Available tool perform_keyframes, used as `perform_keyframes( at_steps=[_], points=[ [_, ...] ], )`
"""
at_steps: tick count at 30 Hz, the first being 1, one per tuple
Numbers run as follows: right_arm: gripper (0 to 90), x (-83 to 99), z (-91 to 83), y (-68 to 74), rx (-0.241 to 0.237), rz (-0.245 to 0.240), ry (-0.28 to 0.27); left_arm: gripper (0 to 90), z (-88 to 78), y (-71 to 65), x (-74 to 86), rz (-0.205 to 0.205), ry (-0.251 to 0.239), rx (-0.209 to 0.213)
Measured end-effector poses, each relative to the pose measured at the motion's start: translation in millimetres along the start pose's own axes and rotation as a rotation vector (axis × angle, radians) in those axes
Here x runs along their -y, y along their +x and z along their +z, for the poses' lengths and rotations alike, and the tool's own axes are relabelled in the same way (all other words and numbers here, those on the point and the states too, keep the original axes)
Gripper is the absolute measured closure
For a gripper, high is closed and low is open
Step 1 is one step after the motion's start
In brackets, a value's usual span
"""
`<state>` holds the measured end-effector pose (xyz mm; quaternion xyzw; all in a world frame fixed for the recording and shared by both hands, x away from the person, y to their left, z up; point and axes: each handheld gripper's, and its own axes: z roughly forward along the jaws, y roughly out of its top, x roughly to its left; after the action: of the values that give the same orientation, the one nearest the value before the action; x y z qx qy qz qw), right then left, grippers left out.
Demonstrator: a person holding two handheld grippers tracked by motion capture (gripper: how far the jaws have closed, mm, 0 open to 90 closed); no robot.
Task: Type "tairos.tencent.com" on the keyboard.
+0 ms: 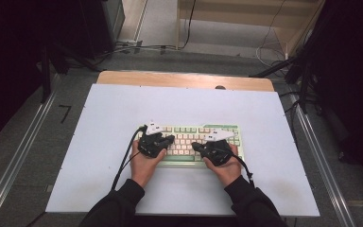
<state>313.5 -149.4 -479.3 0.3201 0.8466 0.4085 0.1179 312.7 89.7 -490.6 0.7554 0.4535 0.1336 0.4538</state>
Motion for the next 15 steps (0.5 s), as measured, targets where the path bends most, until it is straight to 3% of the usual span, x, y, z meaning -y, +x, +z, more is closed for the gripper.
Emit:
perform_keyframes(
  at_steps=[15],
  points=[
    [88.3,-0.1,-0.9,1.6,-0.001,0.002,-0.003,90.0,-20.4,17.1,3.5,-0.033,-0.017,-0.050]
  ],
)
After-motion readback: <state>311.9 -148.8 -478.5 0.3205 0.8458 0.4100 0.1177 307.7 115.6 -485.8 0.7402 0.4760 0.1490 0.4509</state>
